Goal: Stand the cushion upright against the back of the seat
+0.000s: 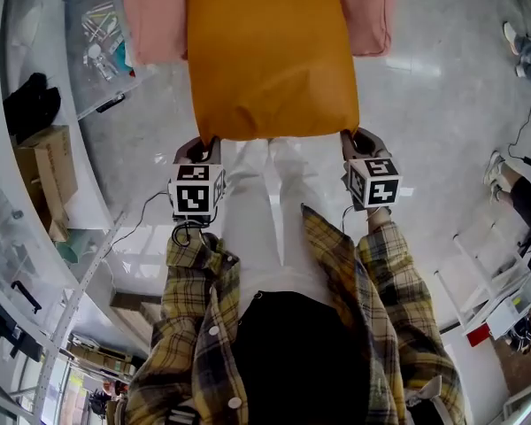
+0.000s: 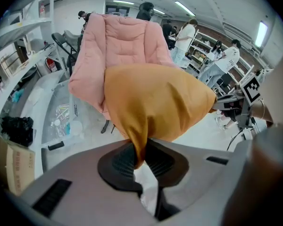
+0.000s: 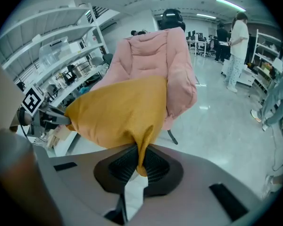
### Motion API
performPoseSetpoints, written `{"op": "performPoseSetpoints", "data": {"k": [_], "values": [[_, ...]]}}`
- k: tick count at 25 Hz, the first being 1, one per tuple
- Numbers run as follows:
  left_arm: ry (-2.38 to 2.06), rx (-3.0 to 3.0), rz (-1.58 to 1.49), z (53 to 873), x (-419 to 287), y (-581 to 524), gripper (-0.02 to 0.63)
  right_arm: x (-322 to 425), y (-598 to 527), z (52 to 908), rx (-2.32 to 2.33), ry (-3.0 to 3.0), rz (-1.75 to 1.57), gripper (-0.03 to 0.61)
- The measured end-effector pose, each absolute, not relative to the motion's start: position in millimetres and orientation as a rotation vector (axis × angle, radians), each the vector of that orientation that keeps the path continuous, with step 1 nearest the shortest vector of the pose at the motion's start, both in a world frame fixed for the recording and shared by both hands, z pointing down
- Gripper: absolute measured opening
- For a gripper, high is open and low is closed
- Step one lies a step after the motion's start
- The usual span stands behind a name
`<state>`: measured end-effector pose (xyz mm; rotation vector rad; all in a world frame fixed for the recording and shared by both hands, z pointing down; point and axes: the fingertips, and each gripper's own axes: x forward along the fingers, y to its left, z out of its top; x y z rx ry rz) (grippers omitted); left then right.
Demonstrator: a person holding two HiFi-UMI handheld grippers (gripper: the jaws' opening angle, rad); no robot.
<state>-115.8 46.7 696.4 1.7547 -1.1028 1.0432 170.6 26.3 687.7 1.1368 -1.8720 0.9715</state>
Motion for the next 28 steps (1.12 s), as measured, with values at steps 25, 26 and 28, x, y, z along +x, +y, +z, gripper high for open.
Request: {"op": "performPoseSetpoints", "data": {"k": [25, 26, 28], "values": [[-1.278, 2.138, 0.758, 442, -119, -91, 0.037, 158, -92, 437, 1.362, -2.087, 0.910, 0.031], [-1.274, 2.145, 0.753, 440, -119, -97, 0.037, 158, -99, 435, 1.375, -2.090, 0.908, 0.032], [-1.269, 2.153, 0.745, 437, -119, -111, 0.037, 158, -114, 433, 1.392, -2.099, 0.909, 0.031]]}}
